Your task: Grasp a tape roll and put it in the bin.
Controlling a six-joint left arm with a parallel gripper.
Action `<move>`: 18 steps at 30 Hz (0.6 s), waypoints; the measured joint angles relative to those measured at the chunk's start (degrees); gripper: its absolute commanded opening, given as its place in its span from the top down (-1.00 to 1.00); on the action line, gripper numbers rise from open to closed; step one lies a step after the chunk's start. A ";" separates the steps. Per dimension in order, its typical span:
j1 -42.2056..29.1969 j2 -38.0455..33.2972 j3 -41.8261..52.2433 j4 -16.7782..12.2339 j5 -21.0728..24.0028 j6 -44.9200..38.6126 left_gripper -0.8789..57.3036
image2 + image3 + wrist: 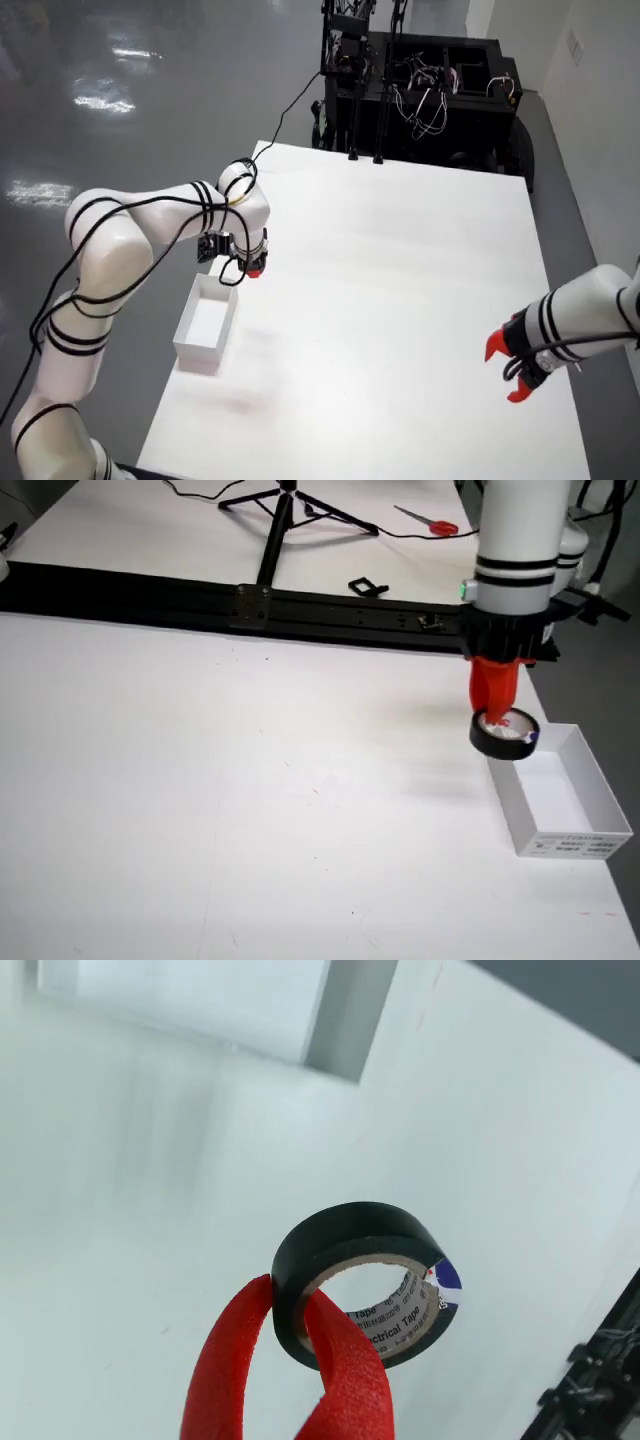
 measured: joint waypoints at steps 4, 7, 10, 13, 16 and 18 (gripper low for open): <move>3.33 -2.23 2.31 0.13 0.20 0.44 0.99; 5.53 -3.98 4.29 0.20 0.30 0.65 0.99; 7.67 -5.81 6.44 0.36 0.47 0.84 0.99; 9.27 -7.22 8.11 0.59 0.96 0.97 0.99; 10.32 -8.27 9.34 0.97 1.65 1.00 0.99; 10.72 -8.78 10.04 1.33 2.30 0.84 0.99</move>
